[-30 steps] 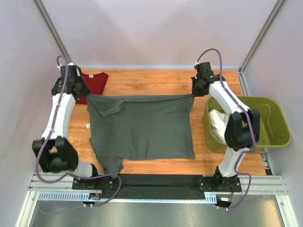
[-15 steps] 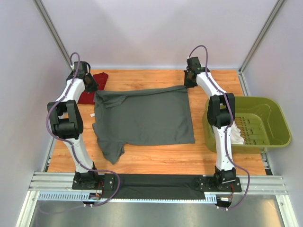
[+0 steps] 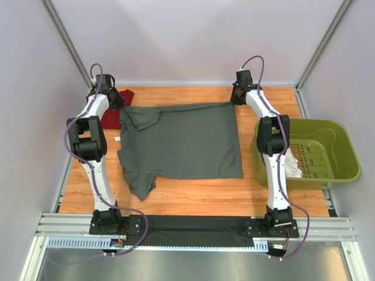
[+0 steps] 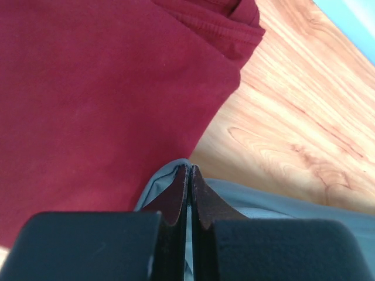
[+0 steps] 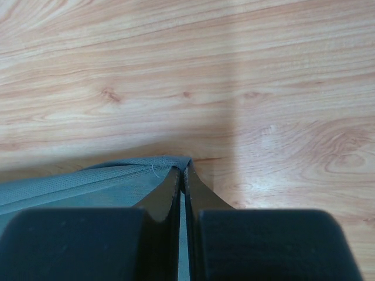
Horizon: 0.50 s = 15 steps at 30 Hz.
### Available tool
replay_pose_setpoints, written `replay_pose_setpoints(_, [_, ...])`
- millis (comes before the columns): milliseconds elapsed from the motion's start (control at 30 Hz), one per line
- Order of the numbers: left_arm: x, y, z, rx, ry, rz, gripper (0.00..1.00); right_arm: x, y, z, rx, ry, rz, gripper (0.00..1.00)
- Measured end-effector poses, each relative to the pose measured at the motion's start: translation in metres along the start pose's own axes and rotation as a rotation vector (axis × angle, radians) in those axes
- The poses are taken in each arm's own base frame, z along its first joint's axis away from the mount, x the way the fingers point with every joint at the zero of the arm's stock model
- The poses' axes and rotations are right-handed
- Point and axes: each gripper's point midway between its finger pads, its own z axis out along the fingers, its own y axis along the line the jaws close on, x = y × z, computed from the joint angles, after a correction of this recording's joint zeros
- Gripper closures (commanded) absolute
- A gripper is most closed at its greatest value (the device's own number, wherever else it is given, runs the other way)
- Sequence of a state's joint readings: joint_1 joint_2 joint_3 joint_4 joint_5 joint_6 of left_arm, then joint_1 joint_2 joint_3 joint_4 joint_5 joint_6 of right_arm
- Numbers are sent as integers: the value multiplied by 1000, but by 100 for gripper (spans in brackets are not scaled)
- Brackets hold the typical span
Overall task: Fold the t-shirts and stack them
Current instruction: Flatten the tshirt out
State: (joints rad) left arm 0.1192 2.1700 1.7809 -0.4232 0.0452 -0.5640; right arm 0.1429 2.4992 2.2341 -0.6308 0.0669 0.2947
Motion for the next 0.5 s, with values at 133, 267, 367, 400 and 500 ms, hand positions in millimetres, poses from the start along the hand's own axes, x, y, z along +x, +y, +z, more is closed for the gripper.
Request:
replay_pose_setpoints(133, [4, 1, 10, 3, 13, 0, 74, 4, -1, 5, 2, 7, 6, 100])
replay_pose_setpoints(267, [1, -4, 10, 24, 15, 5, 43, 4, 0, 7, 0, 5, 9, 100])
replay_pose_setpoints(367, [1, -8, 7, 36, 15, 10, 36, 3, 1, 7, -4, 4, 12, 100])
replay_pose_setpoints(400, [2, -9, 6, 39, 16, 9, 36, 3, 1, 7, -6, 3, 12, 100])
replay_pose_setpoints(500, [9, -15, -5, 54, 29, 15, 34, 1, 2, 7, -10, -4, 13, 100])
